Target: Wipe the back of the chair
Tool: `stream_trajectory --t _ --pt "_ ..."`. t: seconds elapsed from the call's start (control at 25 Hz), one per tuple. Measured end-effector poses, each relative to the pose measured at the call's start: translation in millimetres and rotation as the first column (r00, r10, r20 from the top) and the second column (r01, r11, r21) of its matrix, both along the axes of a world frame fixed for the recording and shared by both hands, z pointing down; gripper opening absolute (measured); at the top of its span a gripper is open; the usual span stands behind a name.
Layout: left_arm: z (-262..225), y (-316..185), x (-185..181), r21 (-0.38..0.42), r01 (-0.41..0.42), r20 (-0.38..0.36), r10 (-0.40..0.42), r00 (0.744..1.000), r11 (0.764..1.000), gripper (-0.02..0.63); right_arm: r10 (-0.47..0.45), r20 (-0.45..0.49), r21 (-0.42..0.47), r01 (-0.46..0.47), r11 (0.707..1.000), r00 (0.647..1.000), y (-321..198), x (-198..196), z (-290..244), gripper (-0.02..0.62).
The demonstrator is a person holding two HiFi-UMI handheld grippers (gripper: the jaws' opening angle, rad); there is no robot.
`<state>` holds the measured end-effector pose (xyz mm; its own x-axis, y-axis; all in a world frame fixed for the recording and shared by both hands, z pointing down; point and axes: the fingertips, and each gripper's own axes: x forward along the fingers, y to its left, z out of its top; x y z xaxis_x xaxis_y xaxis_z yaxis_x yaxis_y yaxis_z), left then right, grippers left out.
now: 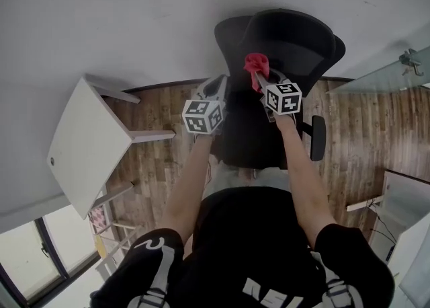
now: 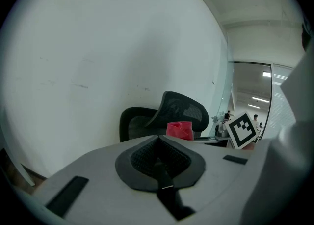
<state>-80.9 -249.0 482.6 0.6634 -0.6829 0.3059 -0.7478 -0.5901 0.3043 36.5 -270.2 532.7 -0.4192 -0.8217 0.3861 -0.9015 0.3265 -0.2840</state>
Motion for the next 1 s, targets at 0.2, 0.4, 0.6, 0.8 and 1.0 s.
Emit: stream_trajectory --t 0.2,0.4,0.6,0.8,1.0 --pt "25 -22 -52 0.018 0.051 -0.034 -0.05 0.998 0.999 0.023 -0.013 -0.023 -0.004 0.013 1.0 1.0 -24 -52 35 0.071" --pt "57 -43 -87 -0.02 0.047 -0.015 -0.047 0.999 0.999 0.023 0.024 -0.056 -0.017 -0.025 1.0 0.998 -50 -73 64 0.071" --pt "73 -57 -99 -0.034 0.019 -0.006 -0.019 1.0 0.999 0.023 0.045 -0.077 -0.023 -0.047 0.999 0.996 -73 -80 81 0.071" --pt "79 -61 -106 -0.036 0.001 0.006 -0.001 1.0 0.999 0.023 0.047 -0.106 -0.03 -0.05 0.998 0.993 -84 -84 95 0.071" --pt "87 -66 -110 -0.038 -0.014 0.023 0.015 1.0 0.999 0.023 0.047 -0.122 -0.037 -0.052 0.998 0.991 -90 -86 107 0.071"
